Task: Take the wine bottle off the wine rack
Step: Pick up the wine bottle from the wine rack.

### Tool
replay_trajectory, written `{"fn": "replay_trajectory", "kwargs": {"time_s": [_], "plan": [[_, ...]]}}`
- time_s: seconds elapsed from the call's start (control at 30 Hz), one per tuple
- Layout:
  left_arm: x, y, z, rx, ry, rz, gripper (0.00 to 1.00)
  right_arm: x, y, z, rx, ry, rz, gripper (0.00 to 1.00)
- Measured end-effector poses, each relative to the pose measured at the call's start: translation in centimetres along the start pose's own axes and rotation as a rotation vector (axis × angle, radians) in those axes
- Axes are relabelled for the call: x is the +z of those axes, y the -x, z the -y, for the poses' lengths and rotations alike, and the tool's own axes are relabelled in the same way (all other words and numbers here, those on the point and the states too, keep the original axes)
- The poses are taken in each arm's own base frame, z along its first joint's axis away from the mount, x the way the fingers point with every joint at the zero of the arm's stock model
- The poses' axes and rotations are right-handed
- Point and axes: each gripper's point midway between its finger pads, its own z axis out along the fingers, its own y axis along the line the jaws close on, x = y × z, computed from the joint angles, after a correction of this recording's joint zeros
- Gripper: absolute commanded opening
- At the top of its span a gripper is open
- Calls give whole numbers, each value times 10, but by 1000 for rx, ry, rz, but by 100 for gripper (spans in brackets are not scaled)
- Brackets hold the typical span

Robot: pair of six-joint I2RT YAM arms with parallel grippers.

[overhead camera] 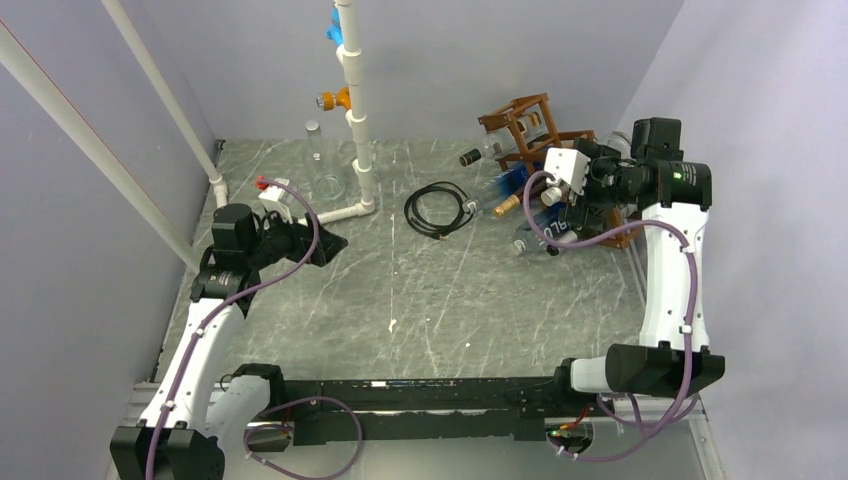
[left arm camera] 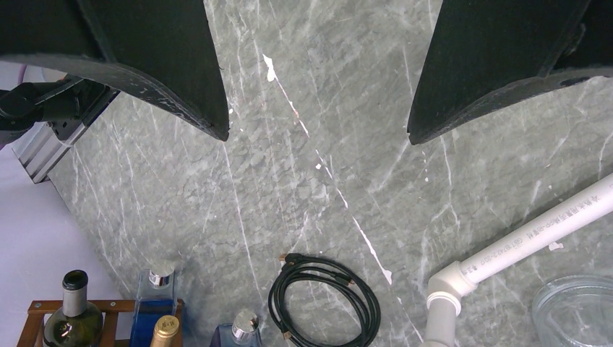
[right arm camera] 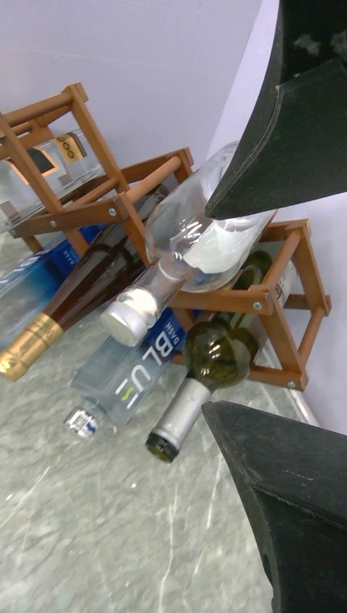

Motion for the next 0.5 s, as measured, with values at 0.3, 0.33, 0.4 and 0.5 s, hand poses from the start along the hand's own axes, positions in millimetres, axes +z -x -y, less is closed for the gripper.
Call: {"fn": "replay_trajectory", "kwargs": {"time_s": [0.3, 0.33, 0.4, 0.5], "plan": [[0, 0, 0, 0, 0, 0, 100, 18, -18, 16, -276, 46, -46, 100], [0, 0, 0, 1, 0, 0, 99, 22, -19, 17, -307, 58, -41, 100], [0, 0, 0, 2, 0, -1, 100, 30, -22, 21, -358, 84, -30, 100], [0, -1, 0, 1, 0, -3, 100, 45, -28, 24, -404, 119, -15, 99]]}}
